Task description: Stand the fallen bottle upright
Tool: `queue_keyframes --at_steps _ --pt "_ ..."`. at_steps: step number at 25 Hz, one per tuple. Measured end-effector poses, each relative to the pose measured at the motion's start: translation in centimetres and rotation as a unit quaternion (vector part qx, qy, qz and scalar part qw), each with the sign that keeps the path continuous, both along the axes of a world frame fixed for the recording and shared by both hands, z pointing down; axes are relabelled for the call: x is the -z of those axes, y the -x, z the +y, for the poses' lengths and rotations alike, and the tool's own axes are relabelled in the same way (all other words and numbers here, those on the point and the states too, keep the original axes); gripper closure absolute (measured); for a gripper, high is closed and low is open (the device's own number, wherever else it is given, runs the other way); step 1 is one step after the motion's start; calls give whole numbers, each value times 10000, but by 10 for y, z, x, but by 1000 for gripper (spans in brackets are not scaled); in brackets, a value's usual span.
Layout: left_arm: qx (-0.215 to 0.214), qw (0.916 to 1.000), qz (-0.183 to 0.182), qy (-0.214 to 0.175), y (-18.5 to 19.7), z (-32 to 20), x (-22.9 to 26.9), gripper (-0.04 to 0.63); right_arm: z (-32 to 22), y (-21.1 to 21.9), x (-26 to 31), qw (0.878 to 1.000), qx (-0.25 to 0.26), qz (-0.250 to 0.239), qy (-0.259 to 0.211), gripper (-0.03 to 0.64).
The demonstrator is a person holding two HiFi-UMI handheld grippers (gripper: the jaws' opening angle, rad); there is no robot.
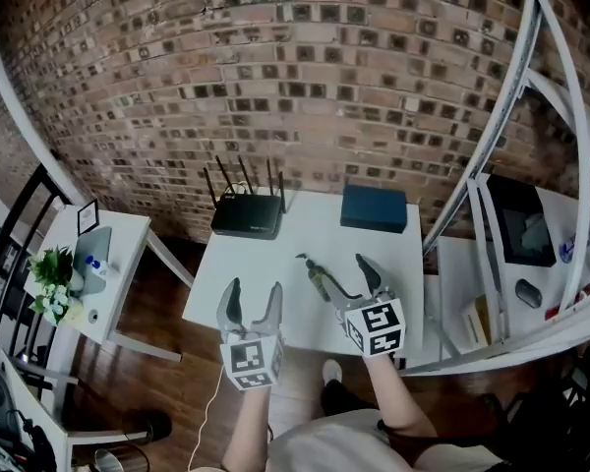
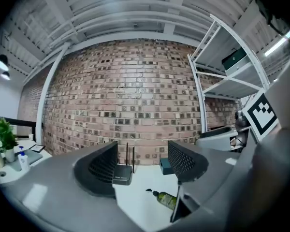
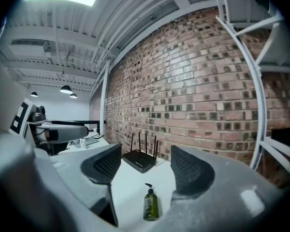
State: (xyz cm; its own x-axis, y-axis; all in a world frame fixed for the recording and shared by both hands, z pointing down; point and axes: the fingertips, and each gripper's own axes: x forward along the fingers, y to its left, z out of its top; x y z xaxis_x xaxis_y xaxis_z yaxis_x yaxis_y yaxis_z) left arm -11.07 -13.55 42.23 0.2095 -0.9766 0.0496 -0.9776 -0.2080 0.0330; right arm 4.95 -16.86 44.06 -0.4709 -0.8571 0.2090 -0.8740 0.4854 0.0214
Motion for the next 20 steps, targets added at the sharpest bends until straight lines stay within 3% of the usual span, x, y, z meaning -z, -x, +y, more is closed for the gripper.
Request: queue_keyframes --at_steps 6,9,14,20 --pt "138 9995 139 259 -13 -82 -30 265 -88 4 -46 9967 517 -13 620 310" --pt "123 9984 123 538 -14 -102 -59 265 -107 13 -85 9909 810 314 1027 310" --pt "43 9959 195 885 -4 -139 -88 275 -123 39 -141 9738 1350 875 1609 310" --pt "-202 9909 219 1315 -8 -174 -130 275 -145 52 -205 9481 1378 1220 2595 310"
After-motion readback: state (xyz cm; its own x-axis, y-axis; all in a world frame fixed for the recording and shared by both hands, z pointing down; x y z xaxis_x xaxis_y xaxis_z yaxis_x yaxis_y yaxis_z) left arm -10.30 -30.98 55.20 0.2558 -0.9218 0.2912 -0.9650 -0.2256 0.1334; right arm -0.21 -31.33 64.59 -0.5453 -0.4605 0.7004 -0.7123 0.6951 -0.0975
